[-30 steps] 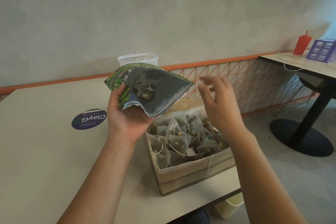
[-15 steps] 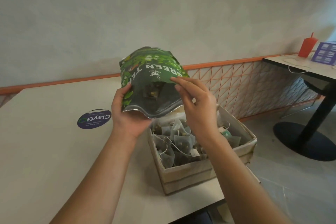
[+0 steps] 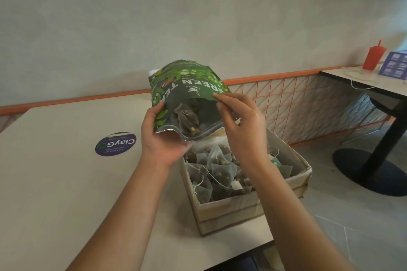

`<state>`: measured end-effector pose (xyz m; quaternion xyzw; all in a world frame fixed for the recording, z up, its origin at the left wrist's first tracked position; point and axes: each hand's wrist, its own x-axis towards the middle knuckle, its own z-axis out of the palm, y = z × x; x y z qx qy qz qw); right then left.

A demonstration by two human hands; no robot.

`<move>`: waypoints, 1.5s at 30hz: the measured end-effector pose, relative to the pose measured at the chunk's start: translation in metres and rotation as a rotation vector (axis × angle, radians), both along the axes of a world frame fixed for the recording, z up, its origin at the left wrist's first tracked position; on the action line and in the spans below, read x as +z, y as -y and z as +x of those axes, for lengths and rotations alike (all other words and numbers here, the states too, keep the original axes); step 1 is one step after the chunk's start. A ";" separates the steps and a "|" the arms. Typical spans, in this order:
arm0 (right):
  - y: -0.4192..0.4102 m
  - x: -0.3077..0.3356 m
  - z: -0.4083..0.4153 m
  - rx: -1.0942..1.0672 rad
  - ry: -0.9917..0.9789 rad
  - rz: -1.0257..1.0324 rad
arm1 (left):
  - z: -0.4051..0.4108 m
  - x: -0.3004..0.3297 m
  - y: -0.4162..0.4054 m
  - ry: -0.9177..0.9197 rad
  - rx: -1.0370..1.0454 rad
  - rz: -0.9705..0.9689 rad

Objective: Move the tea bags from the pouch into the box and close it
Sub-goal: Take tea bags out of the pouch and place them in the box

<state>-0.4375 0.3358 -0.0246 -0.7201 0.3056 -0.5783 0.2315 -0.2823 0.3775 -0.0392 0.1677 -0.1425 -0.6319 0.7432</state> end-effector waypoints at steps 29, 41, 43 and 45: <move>-0.017 0.010 -0.049 0.072 0.089 0.382 | -0.022 0.007 -0.002 -0.032 0.029 -0.014; 0.006 -0.015 -0.112 -0.081 -0.186 0.433 | -0.040 0.010 0.005 -0.028 -0.011 -0.079; 0.008 -0.022 -0.113 -0.116 -0.361 0.390 | -0.044 0.010 0.005 -0.026 -0.015 -0.077; 0.009 -0.027 -0.114 -0.123 -0.528 0.353 | -0.045 0.009 0.006 -0.033 -0.018 -0.070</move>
